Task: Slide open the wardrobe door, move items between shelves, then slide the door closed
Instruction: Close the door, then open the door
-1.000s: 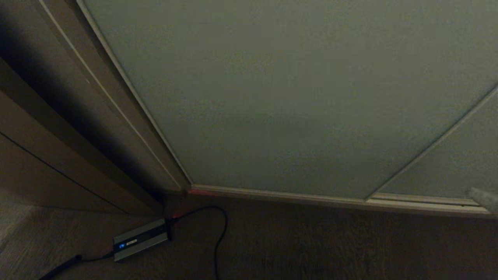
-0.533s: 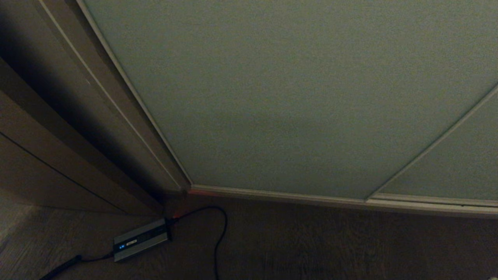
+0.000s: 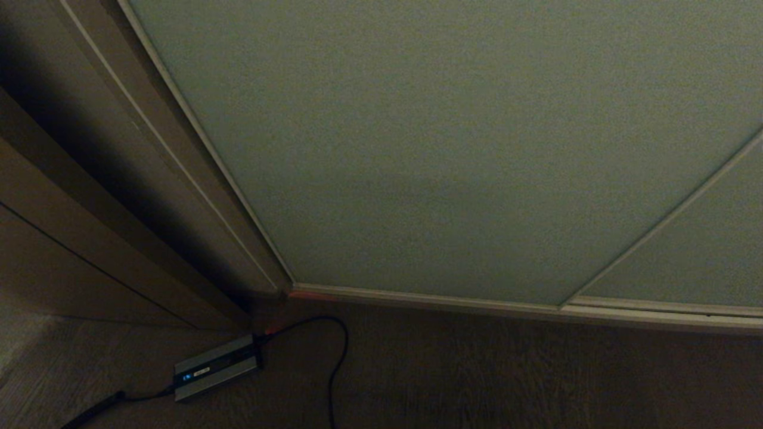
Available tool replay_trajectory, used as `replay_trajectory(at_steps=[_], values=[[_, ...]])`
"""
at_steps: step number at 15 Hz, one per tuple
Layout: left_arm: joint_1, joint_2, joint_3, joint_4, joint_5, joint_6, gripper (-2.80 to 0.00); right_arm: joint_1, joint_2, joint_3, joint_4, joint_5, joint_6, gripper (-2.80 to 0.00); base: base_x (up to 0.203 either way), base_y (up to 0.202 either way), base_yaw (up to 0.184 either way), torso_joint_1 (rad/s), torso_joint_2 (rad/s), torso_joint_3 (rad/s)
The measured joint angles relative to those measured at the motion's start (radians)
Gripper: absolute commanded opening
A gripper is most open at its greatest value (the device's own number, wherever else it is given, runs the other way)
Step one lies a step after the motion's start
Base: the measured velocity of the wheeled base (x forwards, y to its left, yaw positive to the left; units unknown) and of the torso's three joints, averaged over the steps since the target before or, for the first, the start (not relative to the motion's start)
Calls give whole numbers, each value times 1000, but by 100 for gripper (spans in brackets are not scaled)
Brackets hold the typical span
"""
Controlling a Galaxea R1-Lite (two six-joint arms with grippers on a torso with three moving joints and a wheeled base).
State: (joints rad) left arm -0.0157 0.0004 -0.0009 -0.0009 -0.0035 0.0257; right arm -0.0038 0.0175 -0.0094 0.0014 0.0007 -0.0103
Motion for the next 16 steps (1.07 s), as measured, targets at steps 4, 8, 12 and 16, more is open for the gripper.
replay_trajectory(at_steps=[4, 8, 12, 16], values=[[0, 0, 0, 0, 1, 0, -280, 0, -19, 9, 8, 17, -85, -280, 0, 0, 0, 0, 0, 0], [0, 0, 0, 0, 0, 0, -280, -1, -21, 9, 9, 13, -54, -280, 0, 0, 0, 0, 0, 0], [0, 0, 0, 0, 0, 0, -280, 0, -21, 9, 8, 8, -8, -280, 0, 0, 0, 0, 0, 0], [0, 0, 0, 0, 0, 0, -280, 0, -21, 9, 8, 10, -7, -280, 0, 0, 0, 0, 0, 0]])
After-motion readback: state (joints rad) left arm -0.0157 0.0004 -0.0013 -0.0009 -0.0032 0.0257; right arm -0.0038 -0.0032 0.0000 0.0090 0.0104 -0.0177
